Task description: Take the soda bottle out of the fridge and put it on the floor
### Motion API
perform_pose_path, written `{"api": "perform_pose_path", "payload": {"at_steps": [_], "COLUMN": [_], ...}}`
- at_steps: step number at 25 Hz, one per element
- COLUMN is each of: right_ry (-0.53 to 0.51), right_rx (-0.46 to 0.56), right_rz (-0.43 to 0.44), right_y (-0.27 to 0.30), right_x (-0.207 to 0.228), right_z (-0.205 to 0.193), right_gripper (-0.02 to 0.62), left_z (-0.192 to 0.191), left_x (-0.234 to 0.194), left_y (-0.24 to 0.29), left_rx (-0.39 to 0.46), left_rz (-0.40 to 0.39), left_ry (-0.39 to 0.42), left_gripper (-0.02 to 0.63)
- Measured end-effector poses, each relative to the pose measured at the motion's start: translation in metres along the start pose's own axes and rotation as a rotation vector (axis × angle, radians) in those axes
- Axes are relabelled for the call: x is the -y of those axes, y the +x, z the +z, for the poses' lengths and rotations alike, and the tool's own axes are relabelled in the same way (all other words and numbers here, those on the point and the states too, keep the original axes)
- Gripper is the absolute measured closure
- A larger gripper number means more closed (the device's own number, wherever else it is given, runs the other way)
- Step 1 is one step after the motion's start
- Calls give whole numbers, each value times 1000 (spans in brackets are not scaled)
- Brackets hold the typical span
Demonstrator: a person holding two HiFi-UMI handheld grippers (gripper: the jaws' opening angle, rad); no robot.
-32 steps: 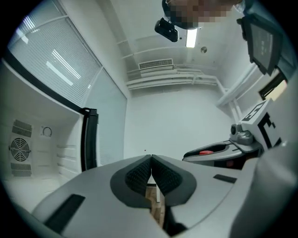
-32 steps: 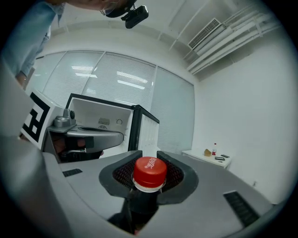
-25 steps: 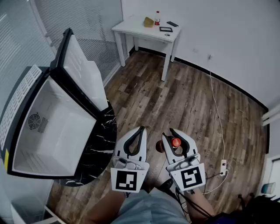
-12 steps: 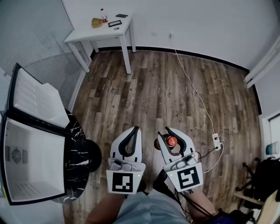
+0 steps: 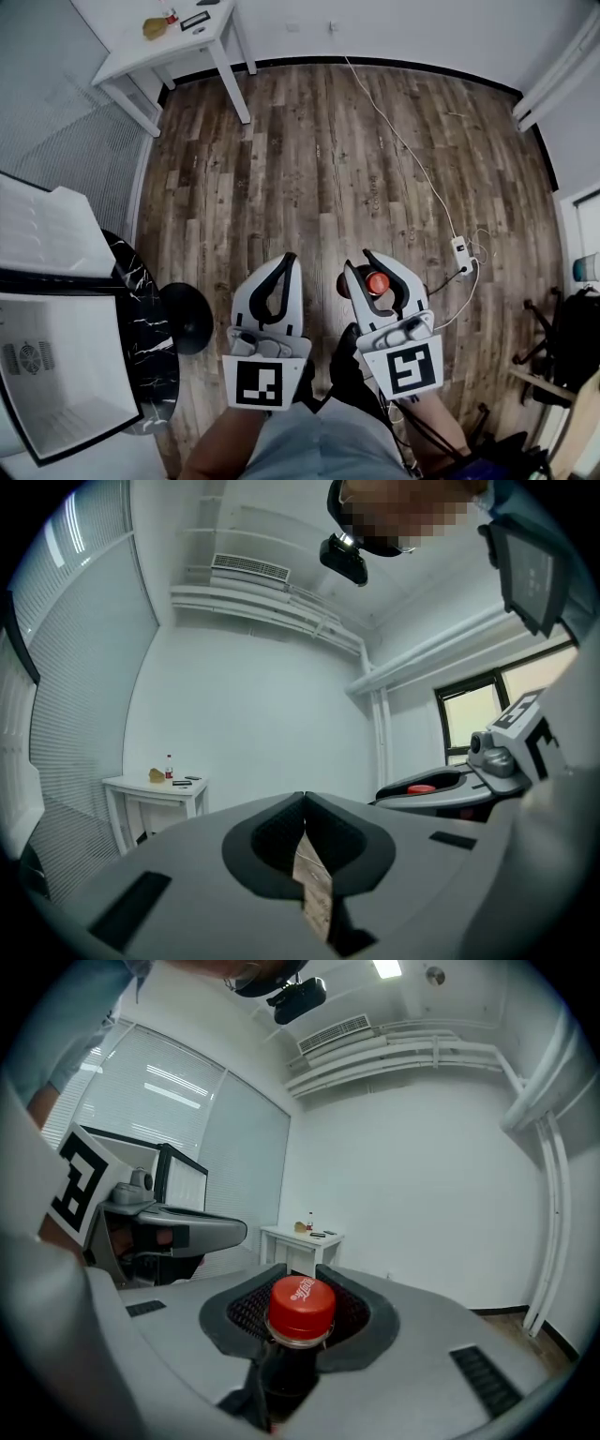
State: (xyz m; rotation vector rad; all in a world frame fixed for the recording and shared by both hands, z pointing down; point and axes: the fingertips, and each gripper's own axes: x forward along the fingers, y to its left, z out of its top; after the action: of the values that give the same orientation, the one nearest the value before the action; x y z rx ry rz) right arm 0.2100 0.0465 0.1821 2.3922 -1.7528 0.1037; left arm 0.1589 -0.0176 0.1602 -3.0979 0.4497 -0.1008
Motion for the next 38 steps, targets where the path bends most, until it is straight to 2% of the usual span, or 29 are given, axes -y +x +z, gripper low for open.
{"api": "perform_pose_path", "payload": {"at_steps": [16, 22, 38], "right_ry": [72, 90, 105], "right_rx": [-82, -117, -170], "right_rz": [-1, -3, -21], "right_y": [23, 32, 42], "right_x": [16, 18, 22], "right_z": [-110, -156, -260], "right_gripper": [489, 489, 491], "left_z": [-110, -145, -250], "left_x": [20, 27, 37], "left_y": [34, 52, 66], "left_rx": [-153, -172, -264], "left_rz": [-64, -65, -78], "left_ry": [-27, -67, -88], "left_gripper": [589, 589, 589]}}
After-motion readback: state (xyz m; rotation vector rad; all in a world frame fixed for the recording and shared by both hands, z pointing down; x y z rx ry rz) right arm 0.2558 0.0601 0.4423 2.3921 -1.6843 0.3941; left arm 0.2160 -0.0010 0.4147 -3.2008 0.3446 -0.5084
